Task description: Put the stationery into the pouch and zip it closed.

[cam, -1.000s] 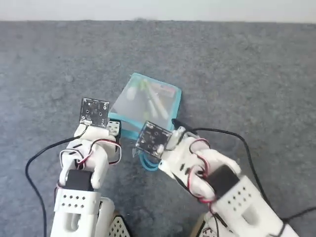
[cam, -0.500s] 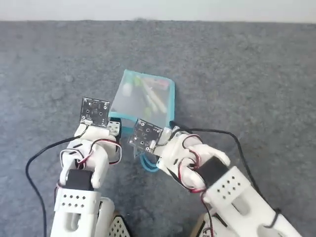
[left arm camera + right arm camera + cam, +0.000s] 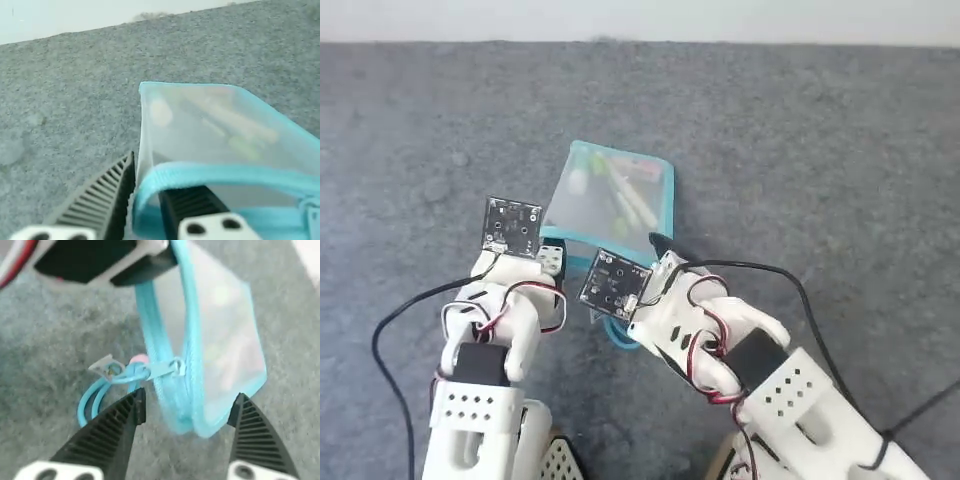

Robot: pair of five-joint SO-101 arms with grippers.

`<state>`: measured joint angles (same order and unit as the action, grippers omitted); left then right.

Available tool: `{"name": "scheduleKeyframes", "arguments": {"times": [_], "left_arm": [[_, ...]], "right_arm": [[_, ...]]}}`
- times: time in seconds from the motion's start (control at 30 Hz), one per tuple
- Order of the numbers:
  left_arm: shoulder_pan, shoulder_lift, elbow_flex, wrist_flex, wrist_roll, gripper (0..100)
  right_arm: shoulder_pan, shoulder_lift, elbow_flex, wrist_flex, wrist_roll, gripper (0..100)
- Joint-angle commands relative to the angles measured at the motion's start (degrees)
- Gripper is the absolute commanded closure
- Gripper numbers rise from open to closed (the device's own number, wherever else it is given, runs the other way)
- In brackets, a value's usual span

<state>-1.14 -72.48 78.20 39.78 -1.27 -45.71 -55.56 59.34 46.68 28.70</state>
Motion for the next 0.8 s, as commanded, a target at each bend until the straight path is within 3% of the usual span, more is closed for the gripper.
{"name": "scheduleKeyframes", "arguments": {"times": [0.0,0.17,0.37,0.53,0.77], "left_arm": [[0.6,0.1,-1.9,-0.4,1.1,95],[0.5,0.1,-1.9,-0.4,1.1,95],[0.6,0.1,-1.9,-0.4,1.2,95],[0.2,0.0,-3.3,0.4,3.4,94],[0.1,-10.3,-11.1,17.1,3.1,90]], "right_arm": [[-0.5,3.6,0.9,-5.4,0.6,72.9],[0.4,10.9,0.8,-10.9,0.7,76.2],[5.8,13.2,-0.4,-15.3,-1.1,98.3],[10.5,15.1,-1.6,-17.4,-6.3,99.5],[18.7,20.9,-8.7,-14.0,-11.7,99.2]]}}
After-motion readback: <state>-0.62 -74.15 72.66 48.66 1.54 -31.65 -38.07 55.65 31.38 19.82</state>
